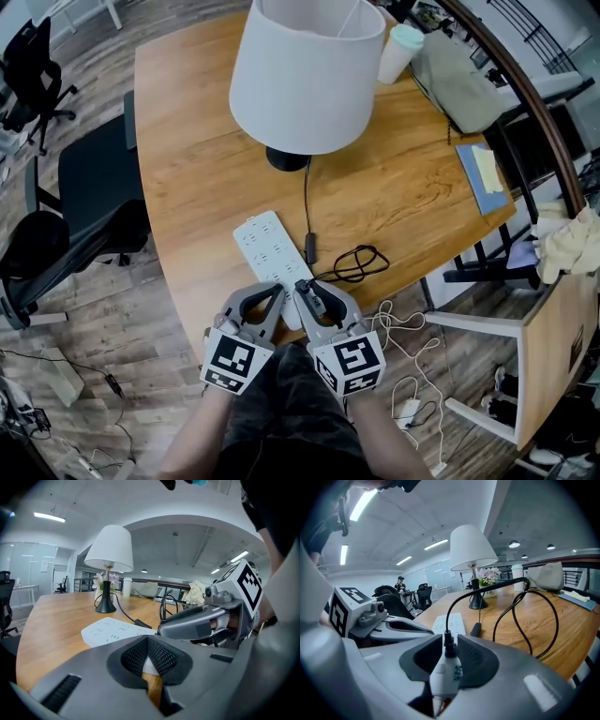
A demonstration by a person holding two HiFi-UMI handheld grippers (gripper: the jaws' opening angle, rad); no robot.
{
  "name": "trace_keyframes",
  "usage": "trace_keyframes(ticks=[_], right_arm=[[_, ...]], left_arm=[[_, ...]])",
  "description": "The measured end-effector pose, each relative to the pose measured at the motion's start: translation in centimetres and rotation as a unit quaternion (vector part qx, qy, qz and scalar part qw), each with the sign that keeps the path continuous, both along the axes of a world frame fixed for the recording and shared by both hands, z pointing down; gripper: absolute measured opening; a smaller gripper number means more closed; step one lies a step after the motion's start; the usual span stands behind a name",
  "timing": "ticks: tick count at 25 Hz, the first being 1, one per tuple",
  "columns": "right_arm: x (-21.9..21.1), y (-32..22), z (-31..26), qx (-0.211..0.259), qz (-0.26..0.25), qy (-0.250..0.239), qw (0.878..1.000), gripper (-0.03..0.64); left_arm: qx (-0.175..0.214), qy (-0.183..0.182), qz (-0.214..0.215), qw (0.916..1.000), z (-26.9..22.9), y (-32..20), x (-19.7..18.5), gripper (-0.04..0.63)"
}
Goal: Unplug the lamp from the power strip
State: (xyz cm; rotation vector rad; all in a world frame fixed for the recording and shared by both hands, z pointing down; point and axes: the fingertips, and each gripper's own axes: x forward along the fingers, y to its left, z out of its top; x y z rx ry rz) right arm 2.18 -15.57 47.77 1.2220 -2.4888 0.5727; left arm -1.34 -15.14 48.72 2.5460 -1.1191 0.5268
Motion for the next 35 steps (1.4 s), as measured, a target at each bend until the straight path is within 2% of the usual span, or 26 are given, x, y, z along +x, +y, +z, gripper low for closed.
trace_keyframes(ticks=[1,5,8,12,14,26,32,35], right_arm=[[0.2,-0.1,0.0,0.002,0.003,0.003,1.000,0.087],[0.3,-0.2,0.2,0.001,0.005,0.019,1.000,0.083],[0.1,-0.3,0.5,0.003,0.009,0.052,0.999,0.083],[-0.6,-0.5,0.2,0.031,0.024,0.104,0.994,0.083],[-0.7,-0.5,0.1,0.041,0.036,0.115,0.992,0.083],[-0.3,-0.6,-0.1,0.030,0.063,0.080,0.994,0.069],[0.2,-0.6,0.4,-0.019,0.066,0.030,0.997,0.067],[0.1,-0.7,0.3,-0.002,0.072,0.055,0.996,0.067]], left_arm=[[0.001,-0.001,0.002,1.0000,0.0,-0.2,0.2,-0.003],[-0.006,-0.005,0.013,0.9999,0.2,-0.7,0.8,-0.003],[-0.010,-0.012,0.020,0.9997,0.5,-1.1,1.1,-0.003],[-0.008,-0.021,0.026,0.9994,0.7,-1.3,1.1,-0.003],[-0.008,-0.022,0.030,0.9993,0.7,-1.2,1.0,-0.003],[-0.019,-0.027,0.048,0.9983,0.8,-1.3,1.4,-0.005],[-0.017,-0.024,0.043,0.9986,0.9,-1.5,1.3,-0.005],[-0.010,-0.034,0.046,0.9983,0.8,-1.6,1.4,-0.005]])
